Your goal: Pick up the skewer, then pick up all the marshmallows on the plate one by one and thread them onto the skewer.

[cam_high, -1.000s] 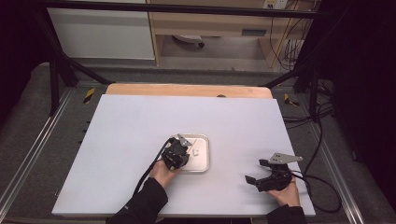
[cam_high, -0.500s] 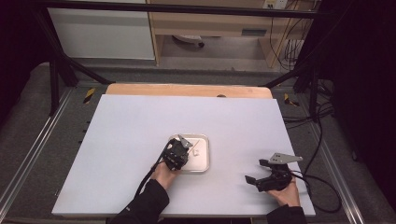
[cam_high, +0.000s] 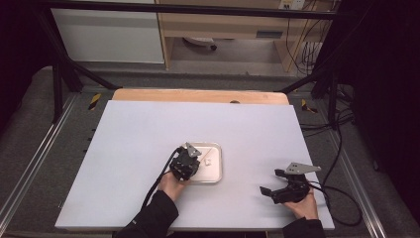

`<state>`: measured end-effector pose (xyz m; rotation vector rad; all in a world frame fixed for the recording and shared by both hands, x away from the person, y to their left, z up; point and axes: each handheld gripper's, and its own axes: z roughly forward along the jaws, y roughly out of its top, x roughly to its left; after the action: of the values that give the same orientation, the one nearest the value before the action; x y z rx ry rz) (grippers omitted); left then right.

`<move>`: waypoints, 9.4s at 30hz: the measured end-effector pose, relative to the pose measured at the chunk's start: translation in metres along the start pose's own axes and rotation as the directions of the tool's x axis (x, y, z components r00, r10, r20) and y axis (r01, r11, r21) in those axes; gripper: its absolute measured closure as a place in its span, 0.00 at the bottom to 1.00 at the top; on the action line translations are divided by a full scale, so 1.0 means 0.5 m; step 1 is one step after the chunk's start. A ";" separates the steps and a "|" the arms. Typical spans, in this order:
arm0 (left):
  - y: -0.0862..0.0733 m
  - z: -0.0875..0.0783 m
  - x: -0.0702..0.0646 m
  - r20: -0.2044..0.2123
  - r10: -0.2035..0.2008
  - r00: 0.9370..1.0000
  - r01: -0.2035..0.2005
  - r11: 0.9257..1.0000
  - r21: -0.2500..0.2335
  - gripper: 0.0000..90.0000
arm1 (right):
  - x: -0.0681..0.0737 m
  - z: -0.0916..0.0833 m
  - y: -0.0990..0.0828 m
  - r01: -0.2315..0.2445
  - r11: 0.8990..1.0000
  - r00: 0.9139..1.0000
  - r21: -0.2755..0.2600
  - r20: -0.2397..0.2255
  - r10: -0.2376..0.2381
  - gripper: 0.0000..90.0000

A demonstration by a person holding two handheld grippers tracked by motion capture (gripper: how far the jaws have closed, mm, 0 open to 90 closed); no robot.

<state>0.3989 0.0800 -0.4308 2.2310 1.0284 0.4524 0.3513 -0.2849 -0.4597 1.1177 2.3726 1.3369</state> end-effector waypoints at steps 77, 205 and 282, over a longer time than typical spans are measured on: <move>0.054 -0.079 -0.087 0.315 0.321 0.893 -0.324 0.945 -0.044 0.98 | 0.187 0.057 0.123 0.693 0.674 0.682 0.255 0.072 -0.728 0.26; -0.005 -0.102 -0.042 0.251 0.281 0.926 -0.300 0.953 0.042 0.98 | 0.110 0.035 0.109 0.422 0.886 0.892 0.194 0.087 -0.444 0.21; -0.243 -0.213 0.138 0.135 -0.066 0.989 0.097 0.966 -0.241 0.98 | 0.152 0.320 0.227 0.087 0.992 0.996 0.088 0.006 -0.088 0.44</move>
<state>0.3185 0.2362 -0.4301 1.9626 0.9401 0.3761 0.4370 -0.0931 -0.4465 1.0263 2.4643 1.2066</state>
